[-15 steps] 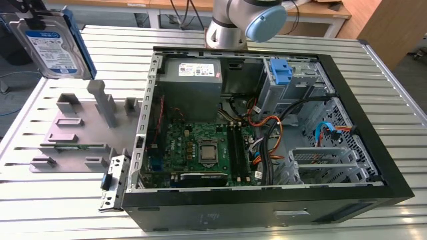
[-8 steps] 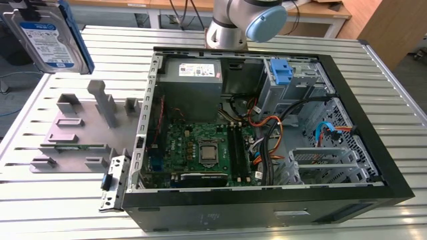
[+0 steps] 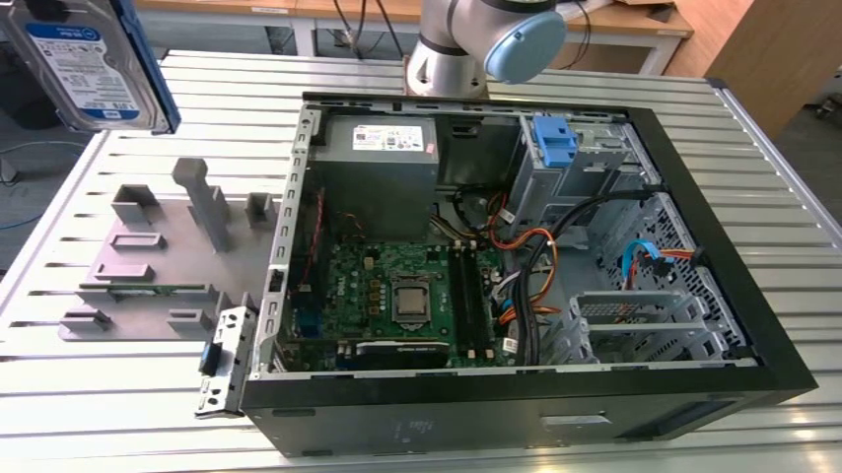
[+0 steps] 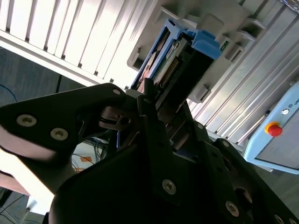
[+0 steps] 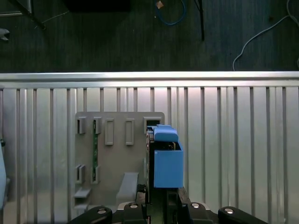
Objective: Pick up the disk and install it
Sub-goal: 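Pick up the disk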
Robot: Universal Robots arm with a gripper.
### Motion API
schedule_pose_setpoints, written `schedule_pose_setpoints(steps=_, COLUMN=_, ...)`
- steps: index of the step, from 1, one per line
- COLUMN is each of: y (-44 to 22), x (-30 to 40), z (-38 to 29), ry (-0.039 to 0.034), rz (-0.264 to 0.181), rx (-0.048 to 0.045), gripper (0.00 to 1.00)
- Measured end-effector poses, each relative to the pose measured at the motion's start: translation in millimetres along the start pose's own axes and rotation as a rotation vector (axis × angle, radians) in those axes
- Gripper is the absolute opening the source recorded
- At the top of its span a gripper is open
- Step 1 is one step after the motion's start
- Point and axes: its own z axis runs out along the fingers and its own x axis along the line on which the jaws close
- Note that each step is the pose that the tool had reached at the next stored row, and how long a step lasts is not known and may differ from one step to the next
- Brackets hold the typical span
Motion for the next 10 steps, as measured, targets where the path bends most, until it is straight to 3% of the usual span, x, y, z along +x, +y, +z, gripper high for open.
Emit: schedule_pose_setpoints(steps=10, y=0.0, x=-0.4, z=-21.1, ry=0.0, rz=0.0, rx=0.0, gripper=0.35)
